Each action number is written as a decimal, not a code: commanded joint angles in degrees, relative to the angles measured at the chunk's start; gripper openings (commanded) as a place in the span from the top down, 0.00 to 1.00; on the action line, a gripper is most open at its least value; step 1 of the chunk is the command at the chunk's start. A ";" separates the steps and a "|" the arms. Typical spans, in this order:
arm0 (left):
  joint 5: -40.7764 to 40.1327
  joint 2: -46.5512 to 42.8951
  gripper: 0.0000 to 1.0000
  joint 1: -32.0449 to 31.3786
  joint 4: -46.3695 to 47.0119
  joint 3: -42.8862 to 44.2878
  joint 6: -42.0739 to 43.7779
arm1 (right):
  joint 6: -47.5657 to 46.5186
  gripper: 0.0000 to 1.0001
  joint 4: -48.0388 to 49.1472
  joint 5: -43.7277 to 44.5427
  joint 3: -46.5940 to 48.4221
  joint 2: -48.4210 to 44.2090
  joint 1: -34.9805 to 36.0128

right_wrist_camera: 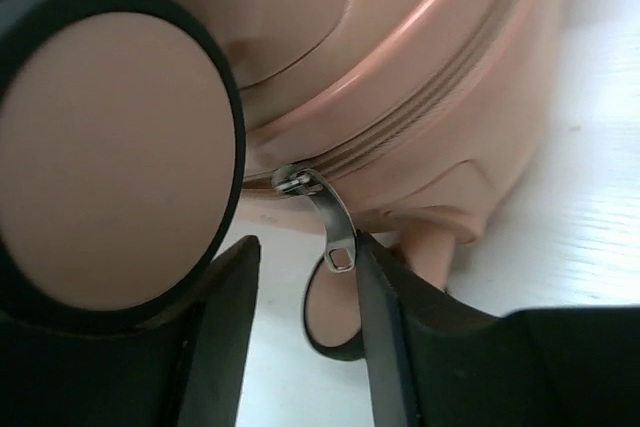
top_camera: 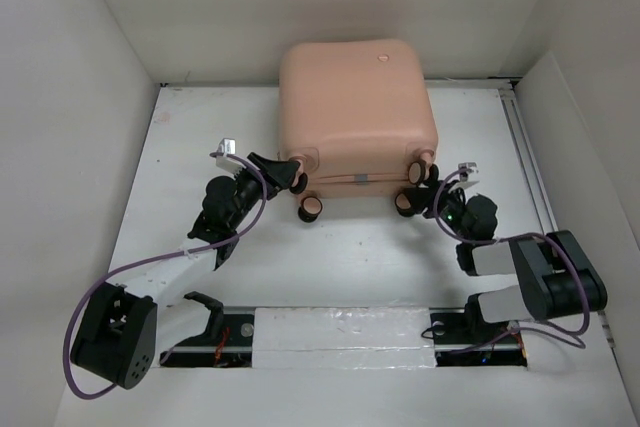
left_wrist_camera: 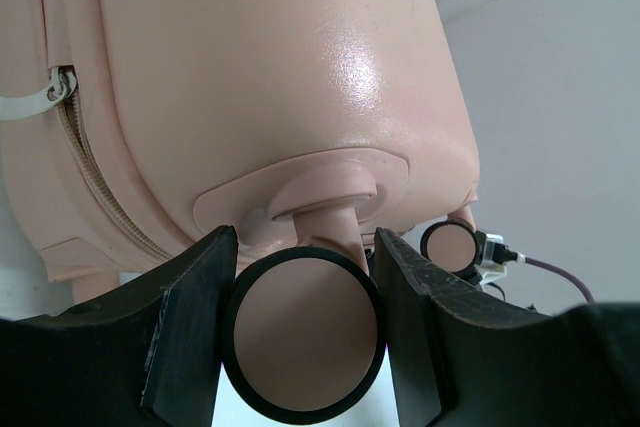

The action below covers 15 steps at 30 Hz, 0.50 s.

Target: Pack the luggage

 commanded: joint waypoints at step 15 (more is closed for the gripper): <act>3.01 0.35 1.00 -0.24 1.16 1.03 0.23 | -3.53 1.00 2.48 29.83 1.43 -1.27 25.45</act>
